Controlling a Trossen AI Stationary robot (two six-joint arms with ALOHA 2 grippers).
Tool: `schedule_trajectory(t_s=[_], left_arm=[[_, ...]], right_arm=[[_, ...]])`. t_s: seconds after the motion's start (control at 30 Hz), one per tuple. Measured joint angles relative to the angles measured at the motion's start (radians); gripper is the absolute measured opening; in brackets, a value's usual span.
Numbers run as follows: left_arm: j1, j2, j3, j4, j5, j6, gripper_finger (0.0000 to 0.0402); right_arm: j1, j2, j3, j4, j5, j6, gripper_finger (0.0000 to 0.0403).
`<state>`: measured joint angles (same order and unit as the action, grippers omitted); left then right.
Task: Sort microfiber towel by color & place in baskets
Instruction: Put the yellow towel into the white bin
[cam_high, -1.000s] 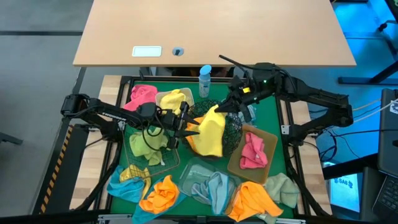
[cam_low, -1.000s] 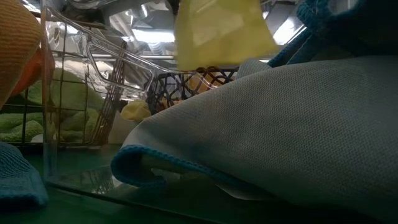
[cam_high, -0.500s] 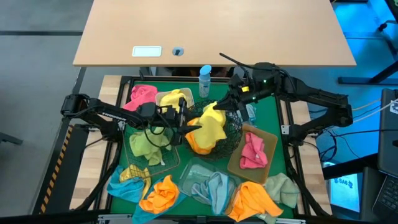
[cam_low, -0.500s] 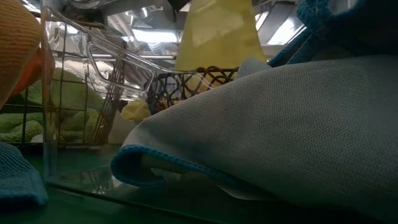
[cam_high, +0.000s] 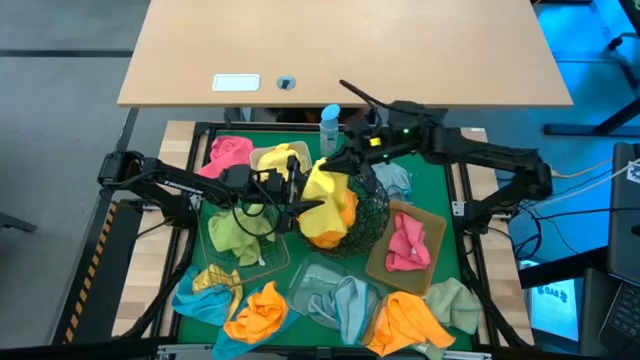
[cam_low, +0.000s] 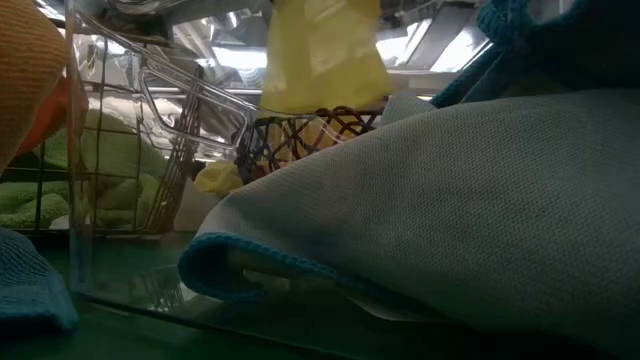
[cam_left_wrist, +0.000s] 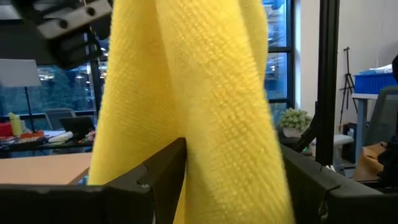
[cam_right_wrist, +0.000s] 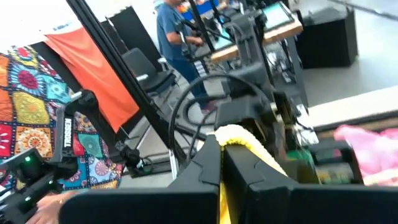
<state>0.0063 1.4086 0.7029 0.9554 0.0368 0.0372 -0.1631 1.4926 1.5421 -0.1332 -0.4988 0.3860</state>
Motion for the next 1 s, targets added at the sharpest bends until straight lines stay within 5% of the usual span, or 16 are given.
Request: schedule_trajectory(t_s=[0.3, 0.67, 0.77, 1.0], left_arm=[[0.0, 0.0, 0.0, 0.001, -0.004, 0.002, 0.0191], [0.001, 0.0, 0.0, 0.002, -0.004, -0.002, 0.0038], [0.004, -0.005, 0.0, 0.003, -0.003, -0.003, 0.0007], [0.041, -0.076, 0.0, 0.001, -0.002, -0.002, 0.0003]], right_arm=[[0.0, 0.061, 0.0, 0.141, -0.014, 0.001, 0.0003], [-0.001, 0.061, 0.0, 0.14, -0.009, 0.032, 0.0043], [-0.001, 0.058, 0.0, 0.141, -0.009, 0.028, 0.0065], [-0.003, 0.02, 0.0, 0.14, -0.009, 0.025, 0.0147]])
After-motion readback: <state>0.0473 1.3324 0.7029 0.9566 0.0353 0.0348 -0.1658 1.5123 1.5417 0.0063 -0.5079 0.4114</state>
